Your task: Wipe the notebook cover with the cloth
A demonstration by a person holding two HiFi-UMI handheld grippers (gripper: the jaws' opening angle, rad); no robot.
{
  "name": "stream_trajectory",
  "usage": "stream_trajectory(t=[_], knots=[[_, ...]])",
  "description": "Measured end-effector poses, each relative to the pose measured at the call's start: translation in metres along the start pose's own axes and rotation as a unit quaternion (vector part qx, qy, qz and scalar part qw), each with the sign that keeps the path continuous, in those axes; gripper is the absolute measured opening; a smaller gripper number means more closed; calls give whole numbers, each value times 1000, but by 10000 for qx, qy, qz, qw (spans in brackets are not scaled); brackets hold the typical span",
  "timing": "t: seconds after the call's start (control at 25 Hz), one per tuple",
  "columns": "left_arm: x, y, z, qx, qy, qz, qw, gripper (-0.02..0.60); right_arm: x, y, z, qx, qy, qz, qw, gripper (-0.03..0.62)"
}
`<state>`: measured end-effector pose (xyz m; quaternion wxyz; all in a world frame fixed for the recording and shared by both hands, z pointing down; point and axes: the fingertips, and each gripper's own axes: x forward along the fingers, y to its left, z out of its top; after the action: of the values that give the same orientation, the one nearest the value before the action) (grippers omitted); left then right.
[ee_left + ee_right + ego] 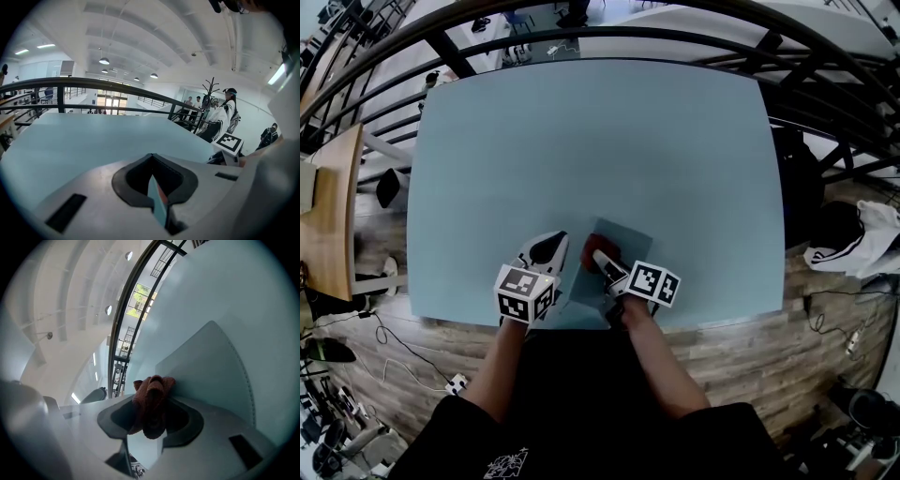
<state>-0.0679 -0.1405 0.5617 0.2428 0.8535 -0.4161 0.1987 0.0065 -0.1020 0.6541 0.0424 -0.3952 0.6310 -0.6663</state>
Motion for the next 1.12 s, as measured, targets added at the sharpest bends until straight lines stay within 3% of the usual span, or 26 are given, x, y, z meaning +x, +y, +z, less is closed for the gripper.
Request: stream_trajectory(t=[0.6, 1.12], knots=[[13, -38, -5, 178, 33, -456, 9988, 6, -53, -34, 10, 172, -423, -263, 9986, 149], [17, -57, -9, 262, 107, -624, 9976, 6, -86, -52, 19, 223, -654, -414, 9968, 150]])
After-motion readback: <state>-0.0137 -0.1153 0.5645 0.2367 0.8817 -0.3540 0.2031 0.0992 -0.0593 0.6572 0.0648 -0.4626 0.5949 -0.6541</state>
